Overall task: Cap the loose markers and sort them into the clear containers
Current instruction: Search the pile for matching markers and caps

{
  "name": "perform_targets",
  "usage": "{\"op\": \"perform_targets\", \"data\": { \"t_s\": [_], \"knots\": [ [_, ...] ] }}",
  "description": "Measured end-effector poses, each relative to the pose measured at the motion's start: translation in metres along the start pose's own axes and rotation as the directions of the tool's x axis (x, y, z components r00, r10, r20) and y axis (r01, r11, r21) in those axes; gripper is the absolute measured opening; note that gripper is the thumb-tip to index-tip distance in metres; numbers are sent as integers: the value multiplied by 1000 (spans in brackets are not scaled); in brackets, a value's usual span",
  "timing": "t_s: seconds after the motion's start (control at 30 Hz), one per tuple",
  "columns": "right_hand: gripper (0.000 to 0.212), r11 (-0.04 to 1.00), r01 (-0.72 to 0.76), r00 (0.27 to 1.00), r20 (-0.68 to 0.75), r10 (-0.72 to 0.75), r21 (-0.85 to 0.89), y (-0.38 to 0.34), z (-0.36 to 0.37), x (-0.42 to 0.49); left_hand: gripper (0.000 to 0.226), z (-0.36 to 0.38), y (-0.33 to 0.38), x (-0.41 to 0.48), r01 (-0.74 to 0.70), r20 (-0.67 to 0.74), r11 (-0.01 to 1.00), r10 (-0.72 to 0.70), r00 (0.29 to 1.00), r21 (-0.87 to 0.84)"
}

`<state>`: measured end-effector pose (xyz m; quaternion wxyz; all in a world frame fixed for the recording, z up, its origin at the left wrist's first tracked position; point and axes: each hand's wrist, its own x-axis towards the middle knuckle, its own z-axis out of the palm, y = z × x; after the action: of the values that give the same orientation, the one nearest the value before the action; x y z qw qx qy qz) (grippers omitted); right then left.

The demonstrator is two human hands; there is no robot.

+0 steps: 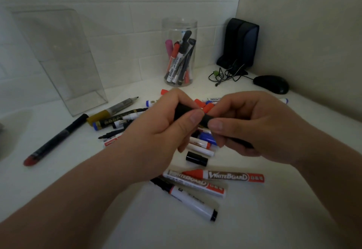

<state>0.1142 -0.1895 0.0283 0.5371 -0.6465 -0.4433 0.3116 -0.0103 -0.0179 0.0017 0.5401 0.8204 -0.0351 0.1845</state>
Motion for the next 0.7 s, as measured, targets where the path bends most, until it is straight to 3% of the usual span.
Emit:
{"op": "perform_targets", "data": {
  "t_s": [0.1,0.2,0.3,0.37,0.53,0.7],
  "knots": [
    [16,983,3,999,-46,-12,-185,-2,-9,-3,7,-10,0,6,29,-177,999,-34,984,-31],
    [20,955,-32,981,-190,-26,-295,-1,-25,-5,11,-23,-7,12,119,-328,993,-115,938,-7],
    [25,904,-104,970,-242,0,-415,5,-32,-2,16,-19,-16,16,233,-197,860,-158,968,454],
    [14,879,-145,969,-244,34,-454,8,-32,2,16,-12,-17,19,197,-60,772,-203,977,605],
    [6,861,-157,973,-222,53,-483,9,-33,1,16,-10,-9,19,62,118,751,-184,976,658],
    [6,876,-131,977,-209,36,-464,12,-35,2,19,-16,-12,13,23,145,733,-165,976,680]
  ]
}}
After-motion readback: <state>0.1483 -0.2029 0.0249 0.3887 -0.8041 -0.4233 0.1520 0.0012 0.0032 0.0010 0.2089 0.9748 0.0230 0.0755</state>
